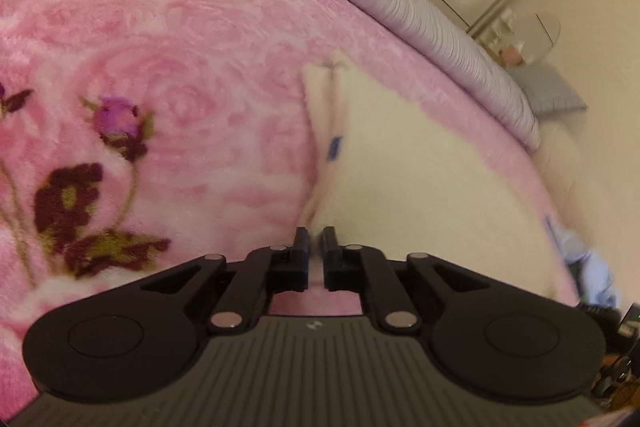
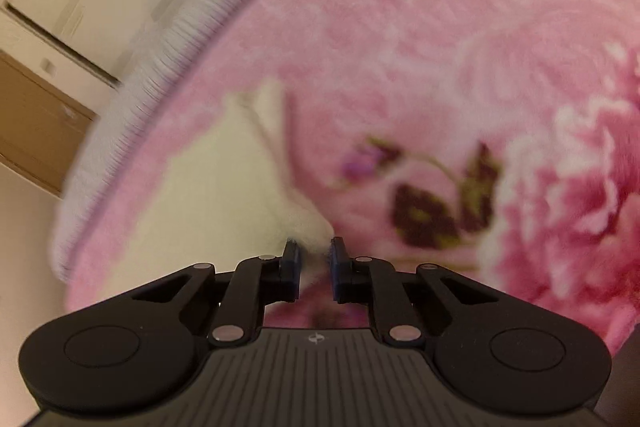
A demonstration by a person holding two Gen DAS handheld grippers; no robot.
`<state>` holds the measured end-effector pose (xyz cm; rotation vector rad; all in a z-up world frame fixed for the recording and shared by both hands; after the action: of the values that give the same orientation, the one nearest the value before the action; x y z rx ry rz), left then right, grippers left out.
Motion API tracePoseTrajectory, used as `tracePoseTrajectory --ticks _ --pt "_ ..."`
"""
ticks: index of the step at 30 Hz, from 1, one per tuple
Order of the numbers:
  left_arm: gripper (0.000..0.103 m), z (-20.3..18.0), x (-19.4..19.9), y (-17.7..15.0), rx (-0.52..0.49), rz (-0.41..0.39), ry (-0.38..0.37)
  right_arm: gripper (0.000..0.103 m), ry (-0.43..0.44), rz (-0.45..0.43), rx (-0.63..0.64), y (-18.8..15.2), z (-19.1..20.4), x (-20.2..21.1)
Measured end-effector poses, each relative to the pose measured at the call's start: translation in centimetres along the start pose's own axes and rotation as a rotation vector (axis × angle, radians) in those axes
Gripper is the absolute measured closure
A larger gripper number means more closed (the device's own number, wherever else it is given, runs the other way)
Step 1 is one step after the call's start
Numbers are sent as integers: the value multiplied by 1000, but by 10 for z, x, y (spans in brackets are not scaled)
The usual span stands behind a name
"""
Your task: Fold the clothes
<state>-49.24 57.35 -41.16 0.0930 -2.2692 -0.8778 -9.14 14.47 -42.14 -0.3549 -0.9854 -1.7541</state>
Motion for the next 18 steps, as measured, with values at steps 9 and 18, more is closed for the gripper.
tracePoseTrajectory --ticks 9,18 --pt "93 -37 45 21 -208 -94 122 73 -176 -118 262 -4 42 49" --pt "91 -74 -8 -5 -297 24 113 66 -229 -78 461 -30 63 17"
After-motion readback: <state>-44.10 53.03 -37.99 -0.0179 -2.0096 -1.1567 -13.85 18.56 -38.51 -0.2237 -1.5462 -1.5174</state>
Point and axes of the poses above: each gripper's, at about its wrist camera, not at the fingertips, and x roughly against the way its jaws point, z to its left, y to its top, the point moved 3 cm from there along -x, roughly the way its jaws point, and after that the axes turned 4 degrees about -z, right-handed, at the moved point
